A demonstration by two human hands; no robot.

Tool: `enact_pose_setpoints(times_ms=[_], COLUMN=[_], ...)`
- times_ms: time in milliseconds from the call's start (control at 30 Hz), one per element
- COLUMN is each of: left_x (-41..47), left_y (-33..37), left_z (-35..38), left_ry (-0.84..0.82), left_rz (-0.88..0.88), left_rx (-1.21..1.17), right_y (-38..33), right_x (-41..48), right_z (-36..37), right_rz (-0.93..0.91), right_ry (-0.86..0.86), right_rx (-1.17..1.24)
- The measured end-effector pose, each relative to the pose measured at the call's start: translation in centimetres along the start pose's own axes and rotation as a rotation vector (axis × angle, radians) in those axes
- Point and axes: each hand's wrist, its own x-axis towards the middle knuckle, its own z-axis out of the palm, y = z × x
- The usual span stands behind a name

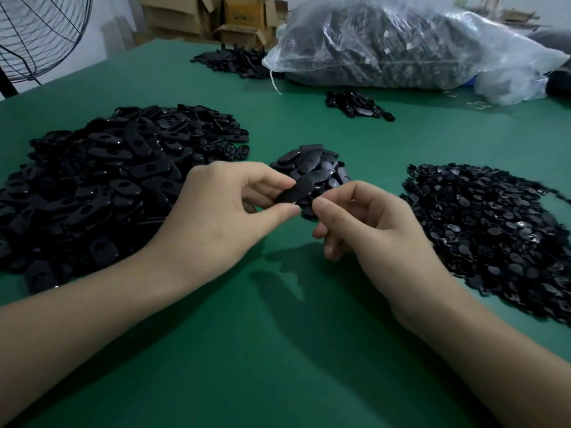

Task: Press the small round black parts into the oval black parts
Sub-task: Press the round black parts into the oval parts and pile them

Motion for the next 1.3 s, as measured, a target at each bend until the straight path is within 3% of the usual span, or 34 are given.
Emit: enact_pose_setpoints(times_ms=[133, 400, 667, 733, 867, 933, 1300], left_x=[3.7, 8.1, 9.4, 10.6, 11.7, 11.8, 11.5], left_y=[-0.2, -1.6, -2.2, -3.1, -5.0, -5.7, -4.8], left_z=[0.9, 4.7, 3.4, 2.0, 0.8, 0.8, -1.5], left_ry=[0.008, 0.000, 0.068, 0.050, -0.145, -0.192, -0.053], left_rz=[0.032, -0.126, -0.083, -0.108, -0.177, -0.211, -0.140], left_rx=[0.143, 0.215, 0.271, 0.436, 0.993, 1.083, 0.953], right_y=[0.3, 0.3, -0.1, -0.2, -0.2, -0.2, 0.0], right_x=[0.3, 0.6, 0.4, 0.3, 0.3, 0.3, 0.6], right_z=[-0.4, -1.3, -1.1, -1.1, -1.4, -1.6, -1.8], right_rz=[-0.010, -0.016, -0.046, -0.067, -0.100, -0.100, -0.084], right_ry=[0.046, 0.086, 0.100, 0.126, 0.150, 0.155, 0.158], right_rx=[-0.112, -0.170, -0.199, -0.240, -0.316, -0.338, -0.336])
